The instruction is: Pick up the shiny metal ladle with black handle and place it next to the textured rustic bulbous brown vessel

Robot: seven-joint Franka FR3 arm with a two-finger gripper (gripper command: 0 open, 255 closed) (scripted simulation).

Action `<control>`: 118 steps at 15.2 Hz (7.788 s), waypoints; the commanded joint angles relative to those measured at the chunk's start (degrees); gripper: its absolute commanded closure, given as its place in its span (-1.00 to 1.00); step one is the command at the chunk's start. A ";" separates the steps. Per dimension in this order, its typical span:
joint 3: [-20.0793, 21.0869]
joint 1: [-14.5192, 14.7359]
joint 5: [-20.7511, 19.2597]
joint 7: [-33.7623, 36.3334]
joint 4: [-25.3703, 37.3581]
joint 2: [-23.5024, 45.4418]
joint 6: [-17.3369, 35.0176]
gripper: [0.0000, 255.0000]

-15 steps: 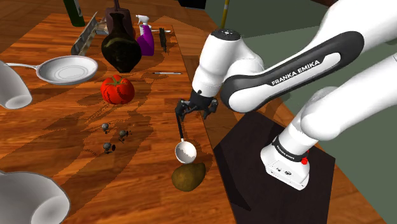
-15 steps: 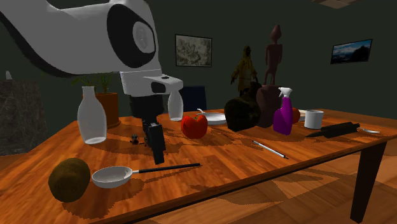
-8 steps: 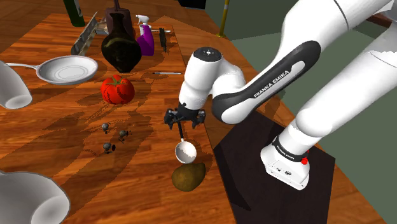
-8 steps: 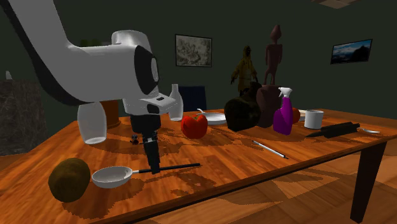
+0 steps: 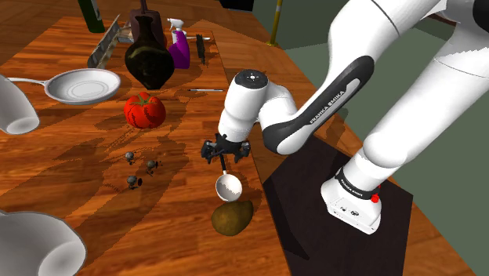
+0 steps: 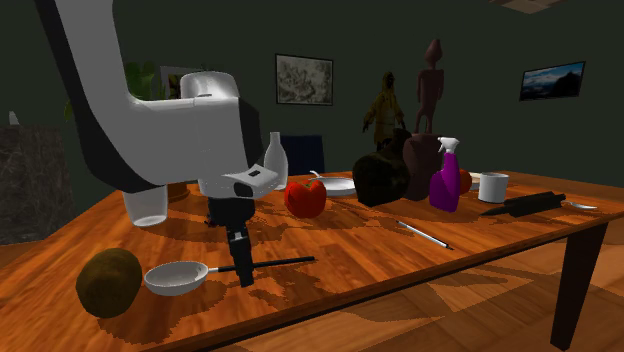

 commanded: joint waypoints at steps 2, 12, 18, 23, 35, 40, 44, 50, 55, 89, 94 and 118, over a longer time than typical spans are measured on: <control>-0.06 0.02 -0.25 0.16 0.04 0.11 0.03 -1.00; -0.01 -0.01 -0.02 -0.02 0.00 0.00 0.02 1.00; 1.61 0.06 10.63 -7.89 -0.12 -5.13 -2.56 1.00; 0.08 2.74 20.02 -14.91 0.47 -10.79 -6.87 1.00; -5.19 7.67 29.19 -22.30 3.71 -20.58 -18.25 1.00; -7.02 8.74 30.58 -23.71 5.60 -23.56 -22.87 1.00; -8.32 9.31 31.21 -24.51 7.32 -25.56 -26.47 1.00; -10.06 9.83 31.63 -25.34 10.25 -27.98 -31.69 1.00; -11.34 10.02 31.64 -25.79 12.99 -29.48 -35.88 1.00; -16.46 3.20 22.15 -30.09 41.44 -15.97 -52.67 1.00; -16.66 1.24 17.00 -31.01 50.36 -6.16 -53.19 1.00; -18.28 0.57 8.27 -31.70 56.56 10.50 -45.13 1.00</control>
